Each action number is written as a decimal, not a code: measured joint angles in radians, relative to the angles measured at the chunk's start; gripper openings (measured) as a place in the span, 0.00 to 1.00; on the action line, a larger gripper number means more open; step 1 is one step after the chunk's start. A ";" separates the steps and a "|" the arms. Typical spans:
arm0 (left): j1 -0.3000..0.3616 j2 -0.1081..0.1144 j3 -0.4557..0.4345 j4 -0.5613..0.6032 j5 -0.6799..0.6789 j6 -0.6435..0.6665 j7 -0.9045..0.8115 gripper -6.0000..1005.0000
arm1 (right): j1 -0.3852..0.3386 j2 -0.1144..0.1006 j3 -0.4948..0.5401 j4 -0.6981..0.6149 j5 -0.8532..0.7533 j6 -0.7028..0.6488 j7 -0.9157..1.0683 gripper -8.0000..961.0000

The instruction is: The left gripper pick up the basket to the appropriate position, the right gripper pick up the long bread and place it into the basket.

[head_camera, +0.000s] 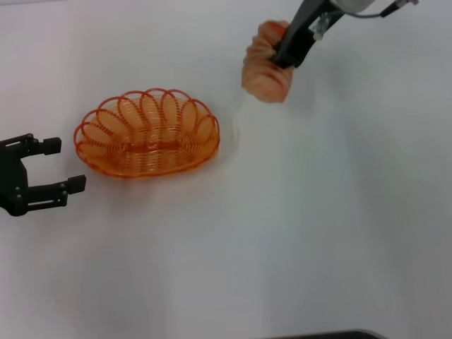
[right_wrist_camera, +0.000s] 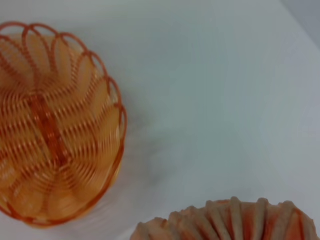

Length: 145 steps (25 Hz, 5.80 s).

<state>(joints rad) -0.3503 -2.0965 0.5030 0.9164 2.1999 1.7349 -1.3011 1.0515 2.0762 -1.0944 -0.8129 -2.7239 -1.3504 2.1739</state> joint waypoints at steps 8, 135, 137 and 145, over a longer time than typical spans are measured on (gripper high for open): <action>-0.003 0.001 0.000 0.010 0.001 0.011 -0.002 0.81 | 0.031 -0.001 0.022 -0.007 0.077 0.027 -0.206 0.20; -0.007 -0.004 -0.158 -0.034 -0.100 0.107 -0.045 0.70 | -0.496 -0.022 0.083 -0.046 1.093 -0.086 -0.738 0.66; -0.008 -0.006 -0.156 -0.035 -0.101 0.108 -0.044 0.70 | -0.524 -0.044 0.084 -0.046 1.033 -0.169 -0.709 0.66; -0.007 -0.012 -0.149 -0.038 -0.102 0.114 -0.033 0.70 | -0.626 -0.069 0.166 -0.047 0.844 -0.312 -0.728 0.66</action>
<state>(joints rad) -0.3575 -2.1088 0.3545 0.8781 2.0983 1.8491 -1.3346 0.4254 2.0068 -0.9284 -0.8595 -1.8798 -1.6620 1.4459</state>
